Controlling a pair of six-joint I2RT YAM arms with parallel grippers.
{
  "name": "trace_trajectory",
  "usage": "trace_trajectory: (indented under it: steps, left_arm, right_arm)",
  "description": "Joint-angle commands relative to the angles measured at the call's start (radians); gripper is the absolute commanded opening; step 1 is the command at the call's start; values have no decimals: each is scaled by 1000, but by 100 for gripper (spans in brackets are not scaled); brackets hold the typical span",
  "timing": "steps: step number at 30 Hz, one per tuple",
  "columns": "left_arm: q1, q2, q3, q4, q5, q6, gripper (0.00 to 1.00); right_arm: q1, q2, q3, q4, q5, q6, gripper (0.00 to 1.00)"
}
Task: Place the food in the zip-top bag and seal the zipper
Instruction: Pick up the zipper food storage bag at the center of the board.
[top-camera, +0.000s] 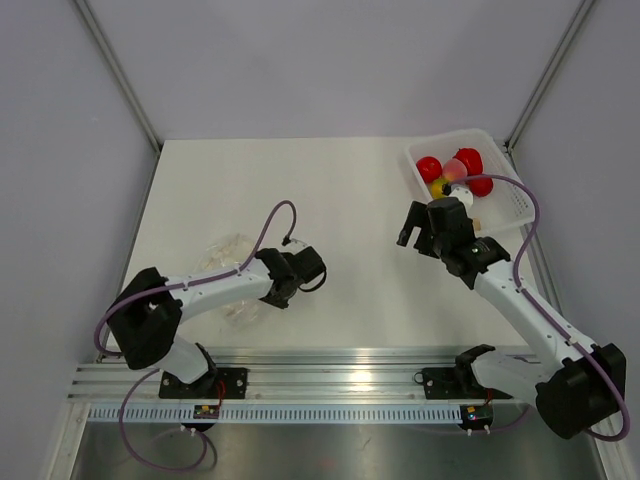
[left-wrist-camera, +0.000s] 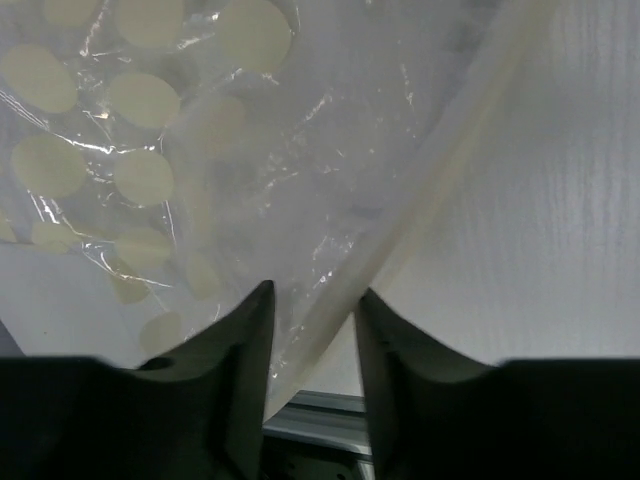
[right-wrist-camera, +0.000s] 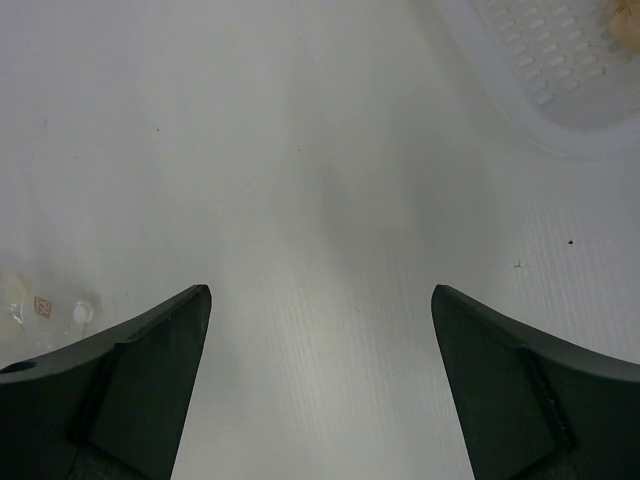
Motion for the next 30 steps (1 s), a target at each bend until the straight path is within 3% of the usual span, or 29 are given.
trace_trajectory:
  steps: [1,4,9,12,13,18,30]
  left_arm:
    - [-4,36,47,-15,-81,-27,31]
    - [-4,49,83,-49,-119,-20,1]
    - [-2,0,229,-51,-60,45,0]
    - [2,-36,317,30,111,82,0]
    - [4,-34,339,60,190,82,0]
    - [16,44,497,90,327,36,0]
    - [45,86,529,190,438,-56,0]
  right_arm:
    - [4,-35,-4,22,-9,11,99]
    - [4,-35,-9,11,-16,13,99]
    - [6,-1,-1,50,-200,40,99]
    - [50,8,-10,135,-289,101,100]
    - [96,16,-3,140,-291,121,99]
    - [188,84,49,152,-245,158,99]
    - [196,24,-36,223,-289,212,88]
